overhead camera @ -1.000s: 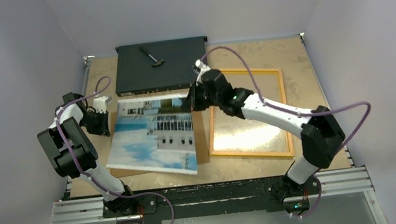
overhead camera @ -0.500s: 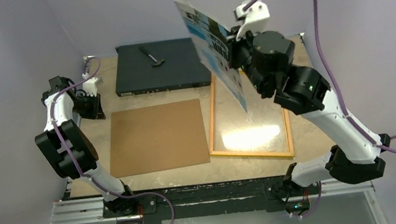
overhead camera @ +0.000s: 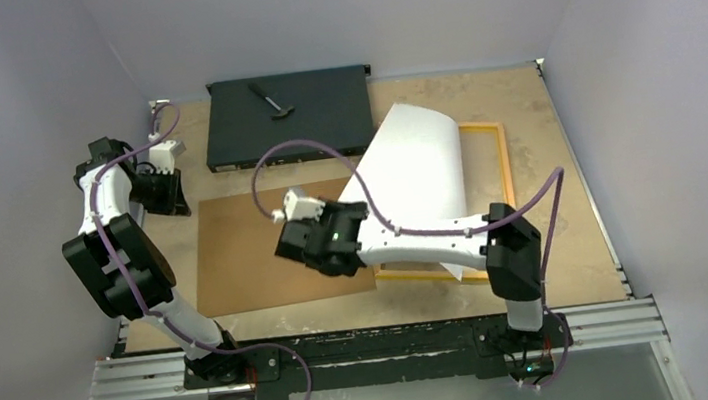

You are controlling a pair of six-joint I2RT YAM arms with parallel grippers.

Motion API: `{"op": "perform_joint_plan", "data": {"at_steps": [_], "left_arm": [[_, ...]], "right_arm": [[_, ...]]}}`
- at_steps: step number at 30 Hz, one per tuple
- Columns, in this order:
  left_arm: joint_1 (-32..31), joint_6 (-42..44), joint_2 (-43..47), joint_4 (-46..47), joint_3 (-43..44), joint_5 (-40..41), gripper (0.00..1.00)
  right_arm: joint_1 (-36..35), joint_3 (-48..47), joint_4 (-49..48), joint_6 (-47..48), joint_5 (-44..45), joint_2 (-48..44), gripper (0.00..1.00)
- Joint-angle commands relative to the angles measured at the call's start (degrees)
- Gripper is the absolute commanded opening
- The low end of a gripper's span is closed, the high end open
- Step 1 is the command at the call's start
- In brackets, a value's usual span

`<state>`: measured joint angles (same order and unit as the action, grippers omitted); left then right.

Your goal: Put the photo into the frame

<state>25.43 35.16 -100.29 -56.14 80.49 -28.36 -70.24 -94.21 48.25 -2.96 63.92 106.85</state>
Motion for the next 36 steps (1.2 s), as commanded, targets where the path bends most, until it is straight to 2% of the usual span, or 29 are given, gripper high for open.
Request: {"op": "perform_joint_plan", "data": {"at_steps": [1,10,16,23,28,36], "left_arm": [[0.15,0.71,1.82,-0.74,0.62,-2.14,0.1],[0.23,0.8,1.73,-0.12,-0.17,-2.25,0.1],[0.32,0.64,1.27,0.33,-0.35,-2.39,0.1],[0.32,0.38,0.95,1.04,-1.02,-2.58,0.1],[0.35,0.09,1.15,0.94,-1.12,-2.8,0.1],[0.36,0.02,1.31,0.89,-1.87,-3.14,0.1]], "right_arm": [[-5.84,2.67,-1.66,2.07,0.2,-2.65,0.0],[-10.35,3.15,2.17,-6.67,-9.05,4.96,0.0],[-10.45,5.83,1.76,-8.74,-13.71,3.33,0.0],[-10.45,14.42,1.7,-12.37,-13.85,0.29,0.0],[-10.45,20.27,-0.44,-11.45,-13.42,-2.62,0.0],[-10.42,30.32,-11.34,-0.16,-5.34,-10.83,0.0]]}}
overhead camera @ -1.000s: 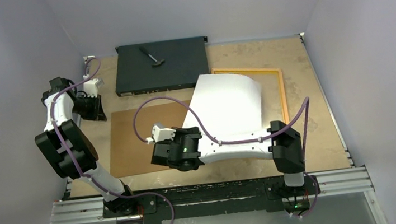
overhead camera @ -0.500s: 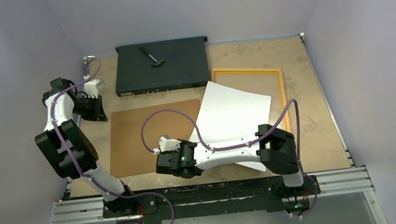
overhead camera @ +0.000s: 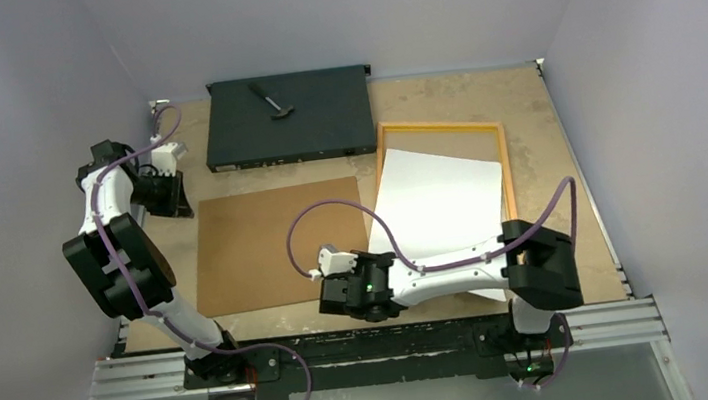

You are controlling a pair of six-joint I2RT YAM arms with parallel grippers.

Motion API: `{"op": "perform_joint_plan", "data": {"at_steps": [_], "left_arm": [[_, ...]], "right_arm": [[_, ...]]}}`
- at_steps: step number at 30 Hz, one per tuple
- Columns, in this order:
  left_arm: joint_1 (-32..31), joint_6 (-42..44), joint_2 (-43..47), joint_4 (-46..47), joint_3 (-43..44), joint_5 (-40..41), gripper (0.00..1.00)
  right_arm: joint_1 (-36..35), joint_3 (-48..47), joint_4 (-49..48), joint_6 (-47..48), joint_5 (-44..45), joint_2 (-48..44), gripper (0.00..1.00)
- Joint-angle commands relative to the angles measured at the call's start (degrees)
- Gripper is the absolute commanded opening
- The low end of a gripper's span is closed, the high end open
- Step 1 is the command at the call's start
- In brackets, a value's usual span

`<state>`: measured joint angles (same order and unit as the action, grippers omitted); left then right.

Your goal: Put the photo into the frame

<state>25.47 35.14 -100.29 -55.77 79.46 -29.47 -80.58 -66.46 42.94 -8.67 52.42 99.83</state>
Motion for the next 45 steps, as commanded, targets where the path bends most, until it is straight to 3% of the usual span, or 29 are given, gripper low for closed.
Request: {"op": "perform_joint_plan", "data": {"at_steps": [1,7,17,31,45], "left_arm": [[0.29,-0.04,1.33,0.63,-0.95,-2.11,0.1],[0.29,0.1,1.33,0.59,-1.15,-1.95,0.1],[0.28,-0.08,0.67,0.92,-1.5,-2.23,0.1],[0.32,0.06,0.75,0.32,-0.99,-2.87,0.1],[0.31,0.2,-0.28,0.31,-0.47,-3.11,0.1]], "right_arm": [[-0.11,3.35,-7.79,6.7,6.76,-4.11,0.0],[-0.11,9.93,-22.21,15.51,13.4,-5.29,0.0],[1.61,18.73,-37.45,26.46,13.84,-12.97,0.0],[7.73,26.09,-47.51,42.44,6.48,-20.53,0.0],[10.69,30.1,-50.36,48.88,0.86,-21.49,0.0]]}}
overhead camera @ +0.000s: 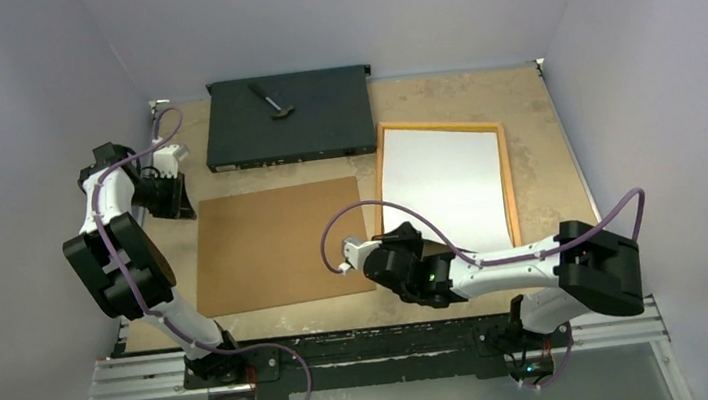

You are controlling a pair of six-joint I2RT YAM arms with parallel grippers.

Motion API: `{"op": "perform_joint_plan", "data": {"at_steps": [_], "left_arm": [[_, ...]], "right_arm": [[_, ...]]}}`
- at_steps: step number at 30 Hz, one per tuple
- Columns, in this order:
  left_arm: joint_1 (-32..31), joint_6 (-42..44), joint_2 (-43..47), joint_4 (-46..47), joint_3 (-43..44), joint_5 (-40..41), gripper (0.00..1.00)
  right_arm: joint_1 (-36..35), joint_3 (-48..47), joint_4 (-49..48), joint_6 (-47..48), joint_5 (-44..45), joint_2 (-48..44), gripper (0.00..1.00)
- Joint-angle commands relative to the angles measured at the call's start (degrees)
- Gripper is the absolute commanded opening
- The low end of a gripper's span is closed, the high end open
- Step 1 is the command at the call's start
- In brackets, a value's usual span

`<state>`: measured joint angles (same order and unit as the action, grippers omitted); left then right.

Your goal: Put the photo into the frame

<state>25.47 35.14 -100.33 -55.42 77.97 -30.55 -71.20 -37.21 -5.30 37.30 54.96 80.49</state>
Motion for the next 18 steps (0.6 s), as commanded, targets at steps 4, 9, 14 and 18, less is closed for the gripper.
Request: {"op": "perform_joint_plan", "data": {"at_steps": [4,9,14,18], "left_arm": [[0.28,0.28,-0.27,0.0,1.1,-2.06,0.1],[0.28,0.46,-0.3,-0.13,1.2,-2.19,0.1],[0.28,0.63,-0.06,-0.32,1.28,-2.41,0.1],[0.31,0.92,-0.17,-0.35,1.15,-2.33,0.1]], "right_arm": [[2.62,0.95,-2.65,3.46,-2.04,-2.35,0.0],[2.94,0.86,-2.33,2.63,-2.91,-2.0,0.1],[3.68,-0.55,1.29,-1.07,-3.39,-1.25,0.39],[3.99,-2.12,5.1,-4.96,-3.77,-3.27,0.64]]}}
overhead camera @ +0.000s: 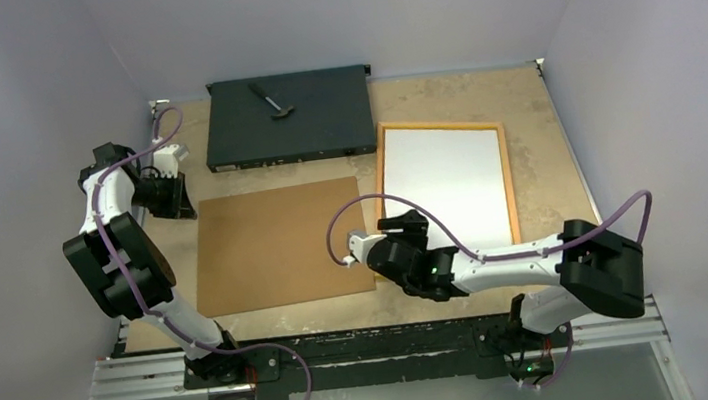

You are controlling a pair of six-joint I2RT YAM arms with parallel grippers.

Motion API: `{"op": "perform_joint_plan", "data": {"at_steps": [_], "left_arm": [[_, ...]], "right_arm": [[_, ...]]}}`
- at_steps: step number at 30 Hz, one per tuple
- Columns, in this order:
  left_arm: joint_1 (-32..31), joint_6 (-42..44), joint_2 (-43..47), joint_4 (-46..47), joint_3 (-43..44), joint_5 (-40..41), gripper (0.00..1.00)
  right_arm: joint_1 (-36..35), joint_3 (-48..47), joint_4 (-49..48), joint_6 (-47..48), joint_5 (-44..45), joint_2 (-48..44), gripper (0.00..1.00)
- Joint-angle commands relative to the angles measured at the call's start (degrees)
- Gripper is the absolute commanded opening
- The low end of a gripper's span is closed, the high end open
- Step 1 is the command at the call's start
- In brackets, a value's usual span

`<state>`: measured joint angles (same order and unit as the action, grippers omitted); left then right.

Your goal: Put the photo into the frame

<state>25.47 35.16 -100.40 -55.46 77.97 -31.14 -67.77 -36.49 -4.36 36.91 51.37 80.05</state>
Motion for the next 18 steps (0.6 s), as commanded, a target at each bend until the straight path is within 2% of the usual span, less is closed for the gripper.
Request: {"op": "perform_joint_plan", "data": {"at_steps": [1,6,7,9,18], "left_arm": [[0.28,0.96,-0.08,-0.34,1.2,-1.74,0.1],[0.29,1.13,-0.07,-0.47,1.08,-1.87,0.1],[0.3,1.22,0.0,-0.56,1.06,-1.91,0.1],[0.28,1.42,0.07,-0.68,1.18,-1.79,0.1],[0.28,1.61,0.24,-1.26,1.56,-2.0,0.1]], "right_arm": [[0.67,-3.02,4.96,-5.31,-0.4,-3.4,0.66],[0.69,-5.18,10.76,-8.96,-2.16,-5.0,0.74],[0.71,-5.89,12.36,-9.96,-3.12,-5.34,0.79],[0.65,-7.46,16.54,-12.12,-5.77,-5.82,0.97],[0.55,-10.09,24.12,-16.17,-11.77,-9.31,0.99]]}}
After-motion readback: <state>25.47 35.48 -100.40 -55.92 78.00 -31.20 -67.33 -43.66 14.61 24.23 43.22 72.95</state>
